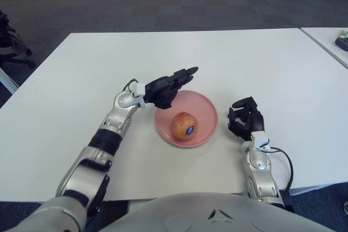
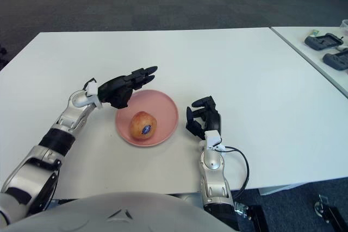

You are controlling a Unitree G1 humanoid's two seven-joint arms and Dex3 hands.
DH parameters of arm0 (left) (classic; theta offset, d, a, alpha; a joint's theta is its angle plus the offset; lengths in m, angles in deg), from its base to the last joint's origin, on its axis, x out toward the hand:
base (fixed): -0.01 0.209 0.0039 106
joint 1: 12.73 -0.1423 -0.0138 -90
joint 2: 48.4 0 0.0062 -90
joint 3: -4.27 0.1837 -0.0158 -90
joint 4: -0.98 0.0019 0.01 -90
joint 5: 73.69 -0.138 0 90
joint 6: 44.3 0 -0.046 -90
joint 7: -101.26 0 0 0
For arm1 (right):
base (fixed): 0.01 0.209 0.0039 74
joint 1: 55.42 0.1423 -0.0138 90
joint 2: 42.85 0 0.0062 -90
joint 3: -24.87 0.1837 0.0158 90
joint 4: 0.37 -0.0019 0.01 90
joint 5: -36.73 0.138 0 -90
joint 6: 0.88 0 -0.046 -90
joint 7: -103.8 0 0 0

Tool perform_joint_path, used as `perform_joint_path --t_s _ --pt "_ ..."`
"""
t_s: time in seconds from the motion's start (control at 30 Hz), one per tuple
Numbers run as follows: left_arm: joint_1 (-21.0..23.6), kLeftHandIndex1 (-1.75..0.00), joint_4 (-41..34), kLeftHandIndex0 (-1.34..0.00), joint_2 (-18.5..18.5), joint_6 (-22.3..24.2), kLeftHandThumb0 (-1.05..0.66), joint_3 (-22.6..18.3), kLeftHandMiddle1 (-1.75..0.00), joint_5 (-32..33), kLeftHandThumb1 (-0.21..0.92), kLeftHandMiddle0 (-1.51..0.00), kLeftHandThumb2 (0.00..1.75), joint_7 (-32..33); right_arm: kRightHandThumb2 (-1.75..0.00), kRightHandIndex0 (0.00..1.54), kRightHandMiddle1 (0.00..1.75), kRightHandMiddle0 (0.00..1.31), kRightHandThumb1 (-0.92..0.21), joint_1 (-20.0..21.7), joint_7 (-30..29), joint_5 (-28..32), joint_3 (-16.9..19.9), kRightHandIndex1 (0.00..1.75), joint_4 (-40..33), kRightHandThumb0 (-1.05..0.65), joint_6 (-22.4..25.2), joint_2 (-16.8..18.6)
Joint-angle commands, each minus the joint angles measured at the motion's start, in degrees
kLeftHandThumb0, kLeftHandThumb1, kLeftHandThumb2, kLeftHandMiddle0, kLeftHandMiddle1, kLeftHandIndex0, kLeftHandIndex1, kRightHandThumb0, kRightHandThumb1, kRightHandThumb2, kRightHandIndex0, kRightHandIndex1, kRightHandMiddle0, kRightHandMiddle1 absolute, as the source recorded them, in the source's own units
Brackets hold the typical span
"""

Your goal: Put the apple into the plate.

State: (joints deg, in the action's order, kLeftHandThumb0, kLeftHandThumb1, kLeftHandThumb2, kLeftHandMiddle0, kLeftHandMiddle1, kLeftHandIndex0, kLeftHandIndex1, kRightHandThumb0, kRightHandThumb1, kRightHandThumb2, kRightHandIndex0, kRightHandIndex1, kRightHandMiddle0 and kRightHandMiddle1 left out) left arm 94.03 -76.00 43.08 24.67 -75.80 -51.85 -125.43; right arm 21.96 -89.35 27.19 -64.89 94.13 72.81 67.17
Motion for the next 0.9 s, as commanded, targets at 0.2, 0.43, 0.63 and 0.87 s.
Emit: perform_joint_path --t_s 0.2,0.43,0.63,0.87 --pt "-4.45 0.0 -1.38 0.0 3.16 10.95 -1.05 -10.08 0.0 13.55 0.92 0.0 0.95 1.6 -0.83 0.55 1.75 0.32 -0.7 -0.12 0.49 1.29 0.47 1.45 1.13 -0.38 0.19 -0.02" --pt "-5.97 0.0 -3.73 0.0 7.62 22.89 -1.05 -16.41 0.0 25.66 0.92 0.0 0.97 4.82 -0.86 0.57 1.75 0.34 -0.68 -0.14 0.52 1.41 0.45 1.44 1.02 -0.38 0.1 -0.12" --pt "-7.5 -0.42 -4.76 0.0 9.89 23.97 -1.03 -21.63 -0.67 25.57 0.92 -0.08 0.95 11.52 -0.89 0.57 1.75 0.35 -0.66 -0.05 0.5 1.43 0.44 1.43 1.0 -0.39 0.02 -0.09" --pt "-8.94 -1.63 -6.25 -0.34 16.39 13.31 -0.71 -23.87 -1.65 13.8 0.89 -0.53 0.94 25.38 -0.92 0.59 1.75 0.36 -0.64 0.08 0.5 1.57 0.49 1.41 0.99 -0.39 -0.13 -0.03"
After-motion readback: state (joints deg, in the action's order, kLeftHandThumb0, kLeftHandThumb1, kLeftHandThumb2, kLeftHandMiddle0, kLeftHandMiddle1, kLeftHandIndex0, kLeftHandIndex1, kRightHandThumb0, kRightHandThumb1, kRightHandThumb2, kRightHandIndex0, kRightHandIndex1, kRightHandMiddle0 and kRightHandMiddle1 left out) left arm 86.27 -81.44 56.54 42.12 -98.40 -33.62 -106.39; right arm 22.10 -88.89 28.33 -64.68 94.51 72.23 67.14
